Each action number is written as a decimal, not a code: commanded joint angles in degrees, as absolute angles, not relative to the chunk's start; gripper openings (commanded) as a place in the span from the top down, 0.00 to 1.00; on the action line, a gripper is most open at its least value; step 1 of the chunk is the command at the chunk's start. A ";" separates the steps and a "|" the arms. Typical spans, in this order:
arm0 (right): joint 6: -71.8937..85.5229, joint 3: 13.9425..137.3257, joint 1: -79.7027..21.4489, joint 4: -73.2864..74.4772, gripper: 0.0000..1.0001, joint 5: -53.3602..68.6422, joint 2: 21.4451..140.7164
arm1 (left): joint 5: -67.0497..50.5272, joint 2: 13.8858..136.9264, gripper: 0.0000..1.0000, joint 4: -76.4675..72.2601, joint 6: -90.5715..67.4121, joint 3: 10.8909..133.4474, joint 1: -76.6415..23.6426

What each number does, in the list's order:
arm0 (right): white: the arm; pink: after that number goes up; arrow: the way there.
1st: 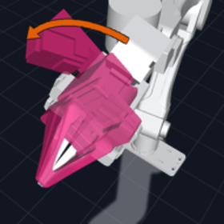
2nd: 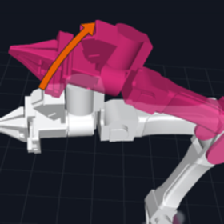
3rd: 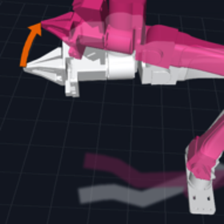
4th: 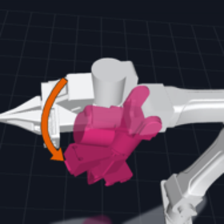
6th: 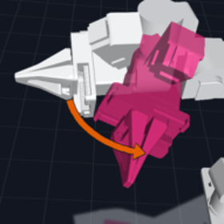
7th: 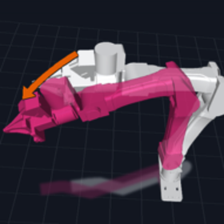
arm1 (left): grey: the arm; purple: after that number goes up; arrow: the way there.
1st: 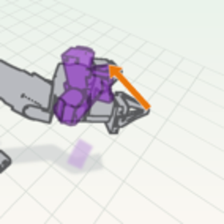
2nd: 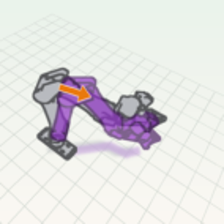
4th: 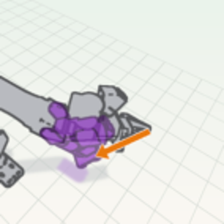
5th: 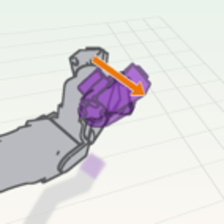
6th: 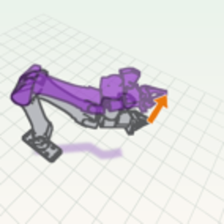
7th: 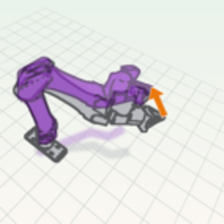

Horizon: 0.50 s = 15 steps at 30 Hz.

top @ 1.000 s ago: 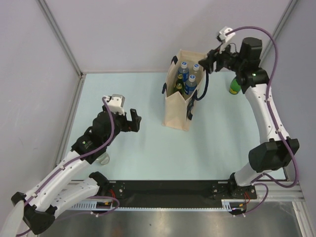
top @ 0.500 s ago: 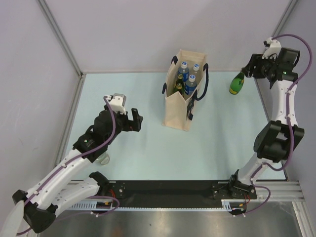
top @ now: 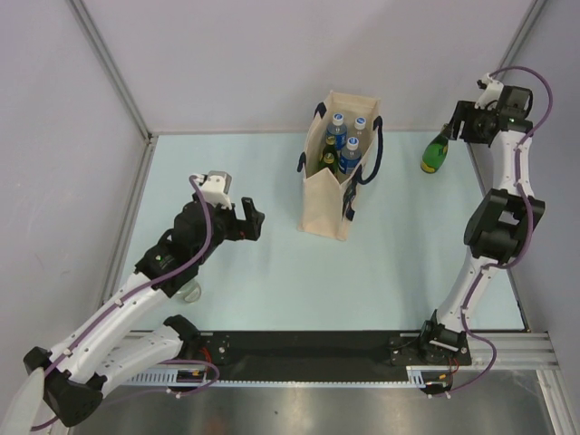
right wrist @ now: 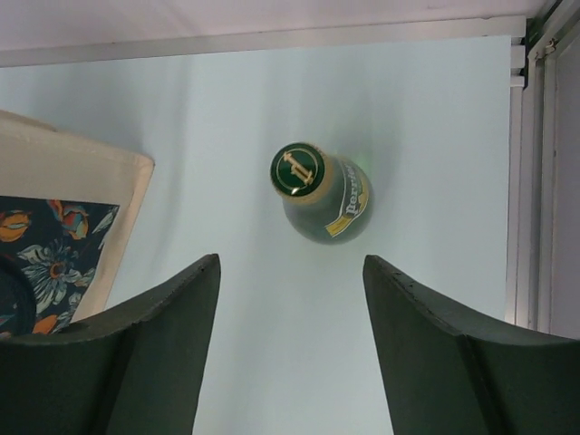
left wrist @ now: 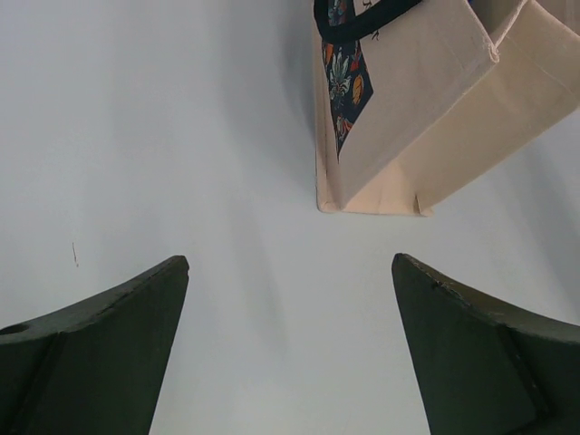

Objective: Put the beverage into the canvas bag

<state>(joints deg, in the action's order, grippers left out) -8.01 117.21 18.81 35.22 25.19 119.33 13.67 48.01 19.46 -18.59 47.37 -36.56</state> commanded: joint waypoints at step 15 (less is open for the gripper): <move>-11.78 128.50 14.33 31.73 0.41 19.07 128.85 | 12.57 51.68 0.00 17.40 -20.13 49.75 -35.77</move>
<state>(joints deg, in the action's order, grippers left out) -10.55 125.29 14.74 34.30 20.82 128.07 13.17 51.70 19.38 -19.49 47.37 -36.45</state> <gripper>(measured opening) 0.607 0.996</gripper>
